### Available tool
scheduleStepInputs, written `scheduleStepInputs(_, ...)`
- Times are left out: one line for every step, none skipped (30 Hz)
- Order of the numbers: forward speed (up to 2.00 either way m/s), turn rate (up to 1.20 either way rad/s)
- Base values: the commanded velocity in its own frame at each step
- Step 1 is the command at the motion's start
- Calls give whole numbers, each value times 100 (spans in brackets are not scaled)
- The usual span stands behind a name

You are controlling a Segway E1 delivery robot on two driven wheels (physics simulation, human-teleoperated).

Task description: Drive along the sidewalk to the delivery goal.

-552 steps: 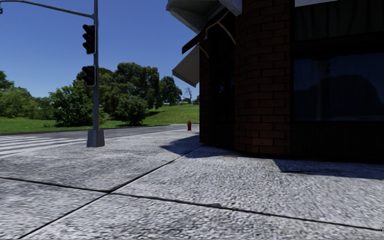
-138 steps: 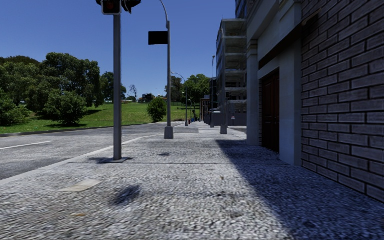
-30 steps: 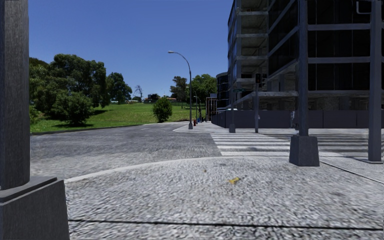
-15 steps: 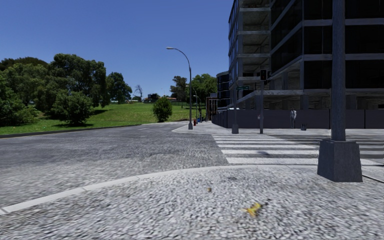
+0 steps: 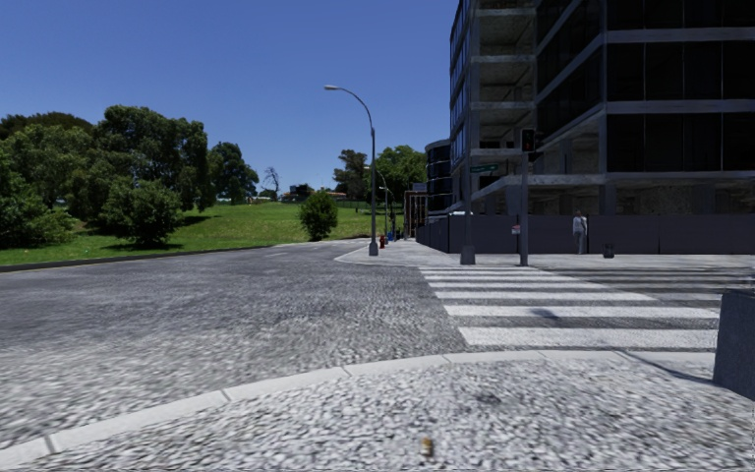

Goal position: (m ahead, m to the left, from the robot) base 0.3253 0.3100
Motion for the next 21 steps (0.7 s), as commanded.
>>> scheduleStepInputs(142, 0)
scheduleStepInputs(139, 0)
scheduleStepInputs(135, 0)
scheduleStepInputs(129, 0)
scheduleStepInputs(129, 0)
scheduleStepInputs(126, 0)
scheduleStepInputs(125, 0)
scheduleStepInputs(125, 0)
scheduleStepInputs(125, 0)
scheduleStepInputs(125, 0)
scheduleStepInputs(124, 0)
scheduleStepInputs(124, 0)
scheduleStepInputs(124, 0)
scheduleStepInputs(124, 0)
scheduleStepInputs(123, 0)
scheduleStepInputs(100, 0)
scheduleStepInputs(0, 0)
scheduleStepInputs(0, 0)
scheduleStepInputs(0, 0)
scheduleStepInputs(0, 0)
scheduleStepInputs(0, 0)
